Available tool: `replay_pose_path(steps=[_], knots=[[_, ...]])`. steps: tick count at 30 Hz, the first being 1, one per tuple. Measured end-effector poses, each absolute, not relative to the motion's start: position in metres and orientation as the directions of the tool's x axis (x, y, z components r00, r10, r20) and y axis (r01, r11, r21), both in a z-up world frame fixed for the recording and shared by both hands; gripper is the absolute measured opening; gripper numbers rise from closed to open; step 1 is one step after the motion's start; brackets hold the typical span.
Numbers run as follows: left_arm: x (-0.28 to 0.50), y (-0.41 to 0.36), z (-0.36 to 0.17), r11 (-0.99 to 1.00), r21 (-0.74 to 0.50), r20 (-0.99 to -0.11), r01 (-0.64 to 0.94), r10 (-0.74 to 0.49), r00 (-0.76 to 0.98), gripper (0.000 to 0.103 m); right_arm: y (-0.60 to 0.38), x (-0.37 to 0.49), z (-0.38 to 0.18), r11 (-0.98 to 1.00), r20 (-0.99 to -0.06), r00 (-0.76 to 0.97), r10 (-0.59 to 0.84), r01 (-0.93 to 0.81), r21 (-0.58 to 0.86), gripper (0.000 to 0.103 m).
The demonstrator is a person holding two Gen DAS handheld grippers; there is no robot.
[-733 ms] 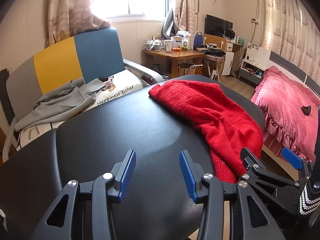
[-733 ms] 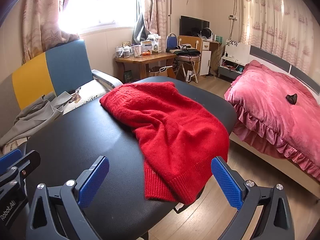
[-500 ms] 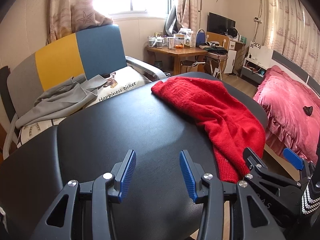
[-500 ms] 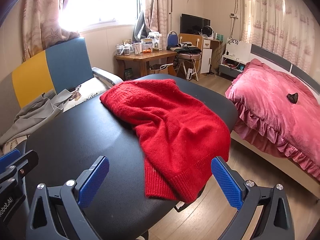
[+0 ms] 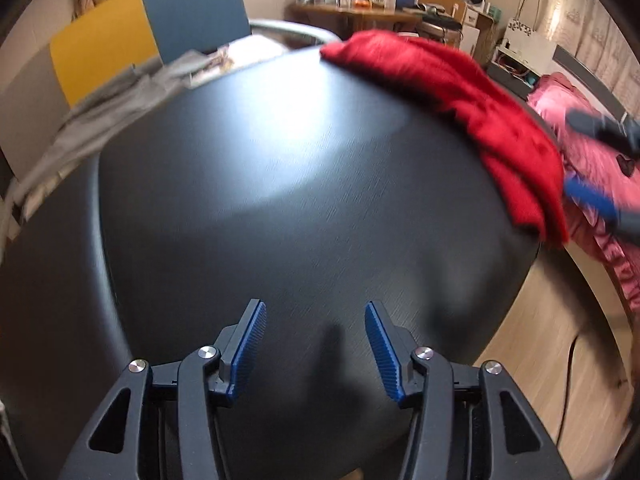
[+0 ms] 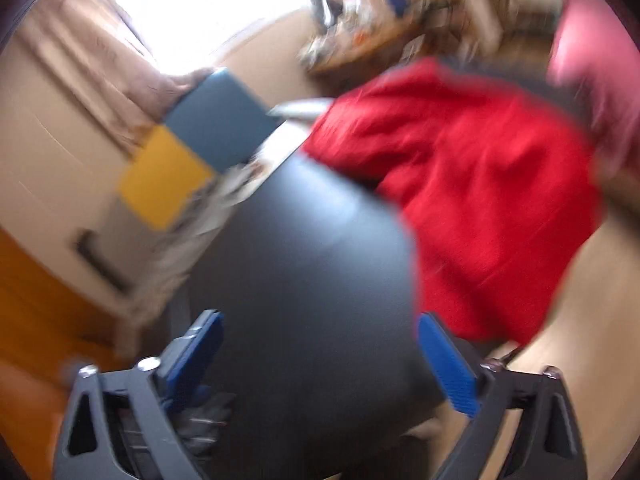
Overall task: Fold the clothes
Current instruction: 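Move both grippers toward the crumpled red sweater on the black table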
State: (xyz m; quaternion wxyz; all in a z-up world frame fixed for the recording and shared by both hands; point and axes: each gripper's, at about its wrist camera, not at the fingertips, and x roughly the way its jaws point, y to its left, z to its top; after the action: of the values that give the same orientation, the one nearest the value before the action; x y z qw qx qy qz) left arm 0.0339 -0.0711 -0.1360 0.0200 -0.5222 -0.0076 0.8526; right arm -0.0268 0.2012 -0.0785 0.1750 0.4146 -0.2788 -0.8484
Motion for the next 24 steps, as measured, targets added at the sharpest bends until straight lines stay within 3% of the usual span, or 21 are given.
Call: replay_pose_path(steps=[3,5,14,19,24], knots=[[0.05,-0.112,-0.153,-0.99,-0.137,-0.894,0.025,0.113,-0.434,0.051,0.204,-0.034,-0.073,-0.808,-0.578,-0.629,-0.52,0.142,0.572,0.086],[0.058,-0.138,-0.154,-0.979,-0.189,-0.879,0.074,0.135,-0.458,0.052,0.205,-0.044,-0.067,-0.829,-0.574,-0.651,-0.497,0.162,0.535,0.103],[0.067,-0.189,-0.166,-0.961,-0.185,-0.89,0.203,0.076,-0.45,0.052,0.257,-0.146,-0.075,-0.918,-0.736,-0.606,-0.301,-0.026,0.397,0.103],[0.034,-0.17,-0.146,-0.946,-0.307,-0.85,0.105,0.223,-0.478,0.052,0.28,-0.196,-0.095,-0.97,-0.831,-0.536,-0.149,-0.086,0.229,0.103],[-0.042,-0.094,-0.104,-0.907,-0.396,-0.766,-0.141,0.411,-0.494,0.052,0.336,-0.208,-0.102,-0.947,-0.817,-0.576,-0.014,-0.253,0.195,0.1]])
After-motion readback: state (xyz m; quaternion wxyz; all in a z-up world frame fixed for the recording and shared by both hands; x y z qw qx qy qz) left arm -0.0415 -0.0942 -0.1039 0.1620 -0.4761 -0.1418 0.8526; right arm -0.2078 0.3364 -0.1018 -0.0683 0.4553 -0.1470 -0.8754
